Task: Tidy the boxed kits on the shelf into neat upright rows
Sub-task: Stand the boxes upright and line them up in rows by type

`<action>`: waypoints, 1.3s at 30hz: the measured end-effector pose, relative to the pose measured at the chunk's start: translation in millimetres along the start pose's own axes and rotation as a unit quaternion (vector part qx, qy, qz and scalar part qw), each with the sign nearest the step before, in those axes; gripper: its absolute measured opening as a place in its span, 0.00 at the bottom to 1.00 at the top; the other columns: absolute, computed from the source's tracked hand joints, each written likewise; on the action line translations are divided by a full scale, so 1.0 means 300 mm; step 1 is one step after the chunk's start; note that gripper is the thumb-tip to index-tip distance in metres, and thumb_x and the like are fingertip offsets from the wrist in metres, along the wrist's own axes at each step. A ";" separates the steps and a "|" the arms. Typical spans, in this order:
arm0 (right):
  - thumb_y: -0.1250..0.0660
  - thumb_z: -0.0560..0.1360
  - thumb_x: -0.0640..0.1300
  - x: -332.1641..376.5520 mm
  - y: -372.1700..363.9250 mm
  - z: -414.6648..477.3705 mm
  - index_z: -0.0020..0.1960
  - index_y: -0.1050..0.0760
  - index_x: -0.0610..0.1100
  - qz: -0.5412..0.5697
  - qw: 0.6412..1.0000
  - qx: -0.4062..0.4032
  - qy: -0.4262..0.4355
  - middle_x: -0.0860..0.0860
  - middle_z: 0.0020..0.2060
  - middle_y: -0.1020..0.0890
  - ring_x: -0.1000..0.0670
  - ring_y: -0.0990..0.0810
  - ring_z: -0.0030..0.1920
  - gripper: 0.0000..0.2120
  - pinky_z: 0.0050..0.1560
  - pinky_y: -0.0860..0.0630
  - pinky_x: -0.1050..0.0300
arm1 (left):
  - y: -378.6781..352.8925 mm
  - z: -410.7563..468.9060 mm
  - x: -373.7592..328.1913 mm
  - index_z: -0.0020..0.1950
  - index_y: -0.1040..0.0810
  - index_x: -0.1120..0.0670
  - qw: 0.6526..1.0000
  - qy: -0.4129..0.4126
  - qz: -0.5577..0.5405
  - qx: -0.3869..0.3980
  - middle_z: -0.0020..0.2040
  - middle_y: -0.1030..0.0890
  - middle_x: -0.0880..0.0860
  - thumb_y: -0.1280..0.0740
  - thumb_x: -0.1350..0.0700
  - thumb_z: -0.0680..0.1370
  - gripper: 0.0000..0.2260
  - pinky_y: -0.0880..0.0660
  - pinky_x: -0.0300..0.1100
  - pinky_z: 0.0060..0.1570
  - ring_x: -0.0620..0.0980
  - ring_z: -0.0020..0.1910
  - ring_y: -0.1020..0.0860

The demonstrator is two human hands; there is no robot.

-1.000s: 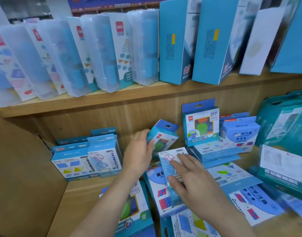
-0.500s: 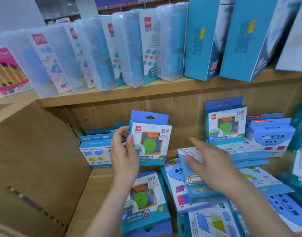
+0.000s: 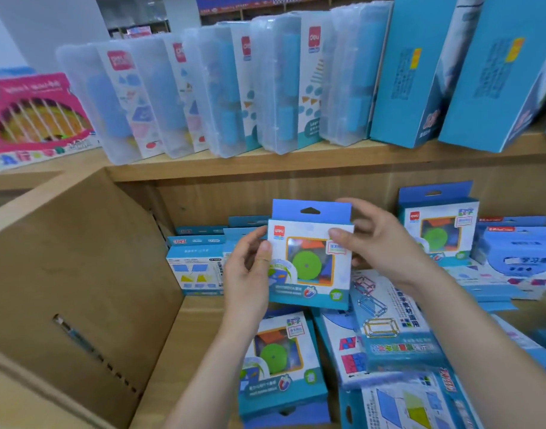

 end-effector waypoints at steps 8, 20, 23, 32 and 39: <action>0.29 0.73 0.37 -0.043 0.022 0.105 0.56 0.30 0.47 -0.045 0.995 -0.092 0.013 0.45 0.50 0.19 0.47 0.18 0.45 0.15 0.35 0.19 0.52 | 0.112 0.014 0.116 0.64 0.24 0.51 0.907 -0.064 0.404 0.099 0.62 0.25 0.49 0.38 0.69 0.73 0.23 0.41 0.32 0.62 0.48 0.64 0.31; 0.31 0.74 0.42 -0.211 -0.085 0.203 0.61 0.32 0.46 -0.375 0.924 0.012 -0.070 0.44 0.54 0.19 0.43 0.19 0.51 0.17 0.51 0.23 0.50 | 0.098 0.042 0.128 0.74 0.38 0.47 0.876 -0.099 0.459 0.111 0.59 0.31 0.50 0.38 0.67 0.72 0.32 0.37 0.35 0.57 0.49 0.61 0.35; 0.30 0.73 0.50 -0.179 -0.089 0.206 0.62 0.32 0.47 -0.524 0.849 0.025 -0.061 0.46 0.54 0.19 0.42 0.22 0.54 0.21 0.49 0.26 0.51 | 0.102 0.052 0.123 0.77 0.46 0.45 0.858 -0.091 0.495 0.101 0.57 0.32 0.50 0.37 0.63 0.75 0.34 0.34 0.38 0.55 0.49 0.58 0.34; 0.29 0.73 0.48 -0.185 -0.120 0.215 0.60 0.35 0.44 -0.535 0.844 0.006 -0.036 0.42 0.52 0.19 0.39 0.21 0.52 0.21 0.49 0.22 0.46 | 0.123 0.061 0.144 0.76 0.44 0.44 0.855 -0.068 0.503 0.108 0.58 0.32 0.50 0.36 0.63 0.75 0.34 0.28 0.43 0.55 0.49 0.57 0.30; 0.29 0.73 0.49 -0.099 -0.079 0.186 0.56 0.37 0.44 -0.526 0.849 -0.056 -0.001 0.46 0.47 0.17 0.42 0.19 0.48 0.20 0.43 0.24 0.50 | 0.109 0.042 0.160 0.78 0.53 0.45 0.845 -0.045 0.515 0.133 0.61 0.31 0.52 0.36 0.63 0.75 0.38 0.28 0.42 0.54 0.51 0.59 0.31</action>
Point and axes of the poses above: each hand's wrist, its own z-axis towards the middle knuckle, its own y-axis out of the back of the hand, x = y × z, the point moved 5 cm from there along z, towards the middle knuckle
